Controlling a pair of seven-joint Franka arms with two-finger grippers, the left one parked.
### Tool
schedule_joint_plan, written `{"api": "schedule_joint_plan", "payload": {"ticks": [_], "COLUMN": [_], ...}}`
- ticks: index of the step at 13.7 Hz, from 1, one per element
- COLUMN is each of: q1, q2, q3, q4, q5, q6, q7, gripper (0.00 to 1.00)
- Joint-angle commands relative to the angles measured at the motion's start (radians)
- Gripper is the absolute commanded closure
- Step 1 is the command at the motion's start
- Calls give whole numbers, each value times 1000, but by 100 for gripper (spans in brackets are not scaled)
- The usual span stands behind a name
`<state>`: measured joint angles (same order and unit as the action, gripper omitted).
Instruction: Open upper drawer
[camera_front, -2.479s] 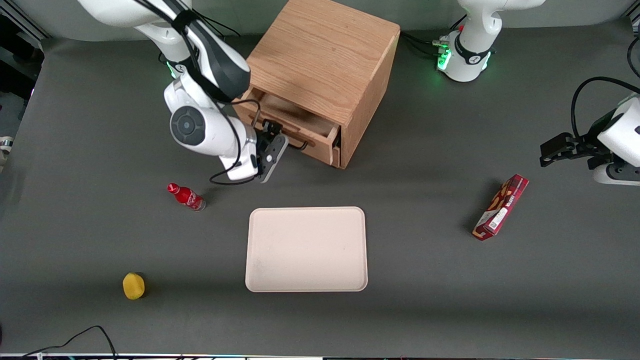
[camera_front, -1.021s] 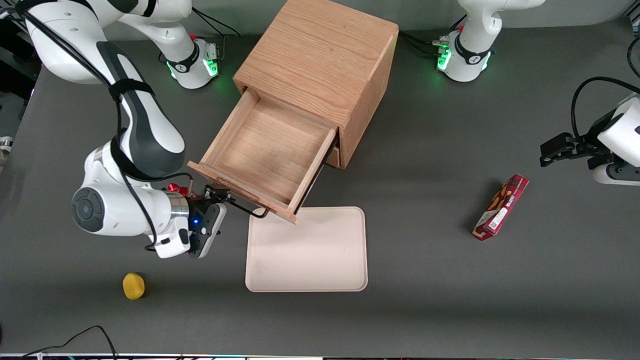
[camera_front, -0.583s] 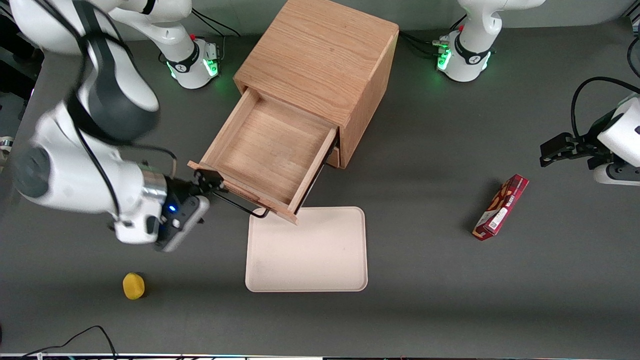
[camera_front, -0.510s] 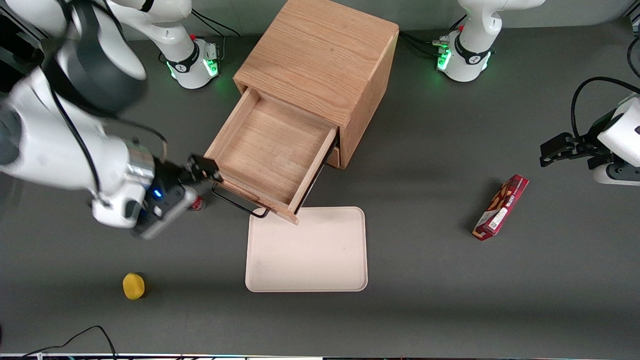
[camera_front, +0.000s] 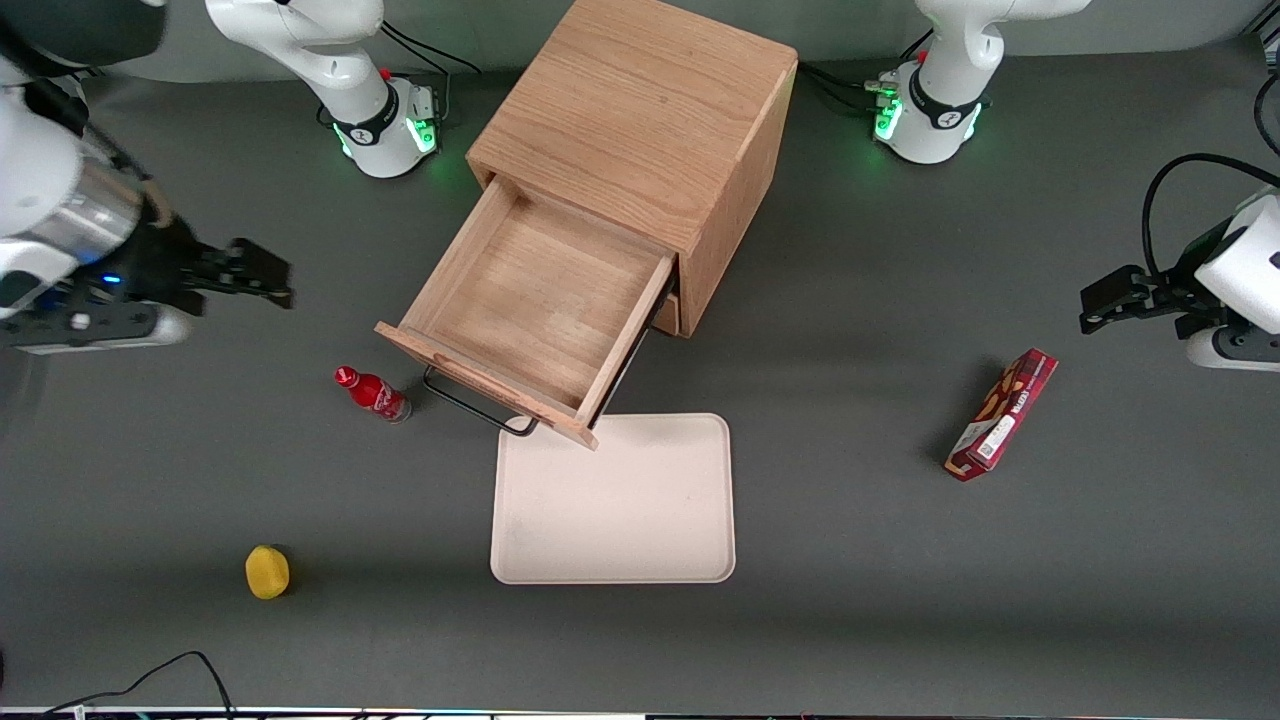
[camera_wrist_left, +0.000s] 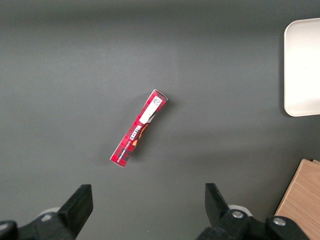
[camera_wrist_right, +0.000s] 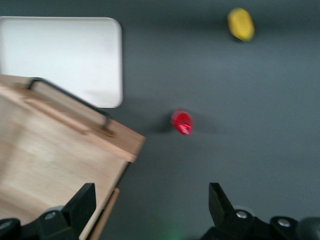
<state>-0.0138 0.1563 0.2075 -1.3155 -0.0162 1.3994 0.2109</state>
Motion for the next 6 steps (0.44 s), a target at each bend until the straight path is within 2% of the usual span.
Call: {"api": "schedule_joint_plan", "payload": {"ticks": [1,2,3,6], "q1": [-1,0,2,3], "q2": [-220,-280,-288,-235], "q3": [-104,-137,-142,-145], "q4": [-331,-423,-436,-351], "q5": [27,59,59,58], "q6": [151,206,214,208], "q7": [-109,-135,-149,-134], "gripper": [0,0,0,0]}}
